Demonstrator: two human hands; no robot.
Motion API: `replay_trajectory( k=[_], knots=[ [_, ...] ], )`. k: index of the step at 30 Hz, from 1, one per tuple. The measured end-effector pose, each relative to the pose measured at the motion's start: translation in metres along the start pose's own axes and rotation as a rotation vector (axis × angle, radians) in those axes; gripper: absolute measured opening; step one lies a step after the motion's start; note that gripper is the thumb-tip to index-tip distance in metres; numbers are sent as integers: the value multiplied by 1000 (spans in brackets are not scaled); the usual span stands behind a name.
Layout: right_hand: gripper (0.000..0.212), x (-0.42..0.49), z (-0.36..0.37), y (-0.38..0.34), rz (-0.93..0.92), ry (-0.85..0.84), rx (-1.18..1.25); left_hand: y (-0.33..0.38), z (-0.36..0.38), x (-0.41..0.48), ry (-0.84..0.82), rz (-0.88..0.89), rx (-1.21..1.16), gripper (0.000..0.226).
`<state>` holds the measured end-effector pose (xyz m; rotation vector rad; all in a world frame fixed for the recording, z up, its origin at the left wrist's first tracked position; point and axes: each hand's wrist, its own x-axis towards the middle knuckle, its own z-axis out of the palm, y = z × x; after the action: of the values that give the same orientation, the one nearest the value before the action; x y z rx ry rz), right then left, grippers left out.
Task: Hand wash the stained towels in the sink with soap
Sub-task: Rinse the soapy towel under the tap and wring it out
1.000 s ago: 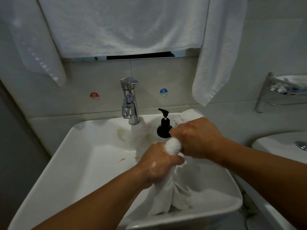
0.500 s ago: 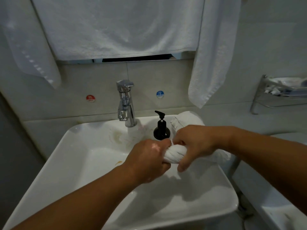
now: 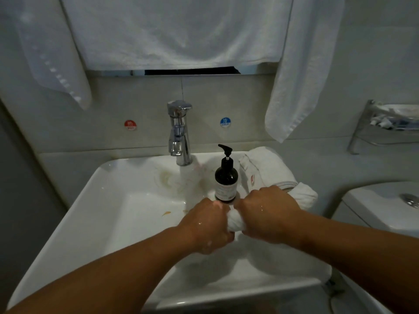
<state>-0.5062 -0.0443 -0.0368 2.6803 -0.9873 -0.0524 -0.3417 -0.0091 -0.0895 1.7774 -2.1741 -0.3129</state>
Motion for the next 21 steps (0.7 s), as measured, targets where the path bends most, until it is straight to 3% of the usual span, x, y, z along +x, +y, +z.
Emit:
replay_trajectory(
  k=[7, 12, 17, 21],
  knots=[
    [19, 0, 30, 2, -97, 185, -21, -1, 8, -5, -120, -16, -183, 13],
    [27, -2, 48, 2, -83, 285, 7, 3, 9, -8, -146, -84, -313, 12],
    [27, -6, 50, 4, -72, 364, 26, 7, 8, -10, -160, -143, -393, 18],
    [28, -2, 51, 4, -8, 418, 25, 5, -5, -3, -141, -105, -319, 28]
  ],
)
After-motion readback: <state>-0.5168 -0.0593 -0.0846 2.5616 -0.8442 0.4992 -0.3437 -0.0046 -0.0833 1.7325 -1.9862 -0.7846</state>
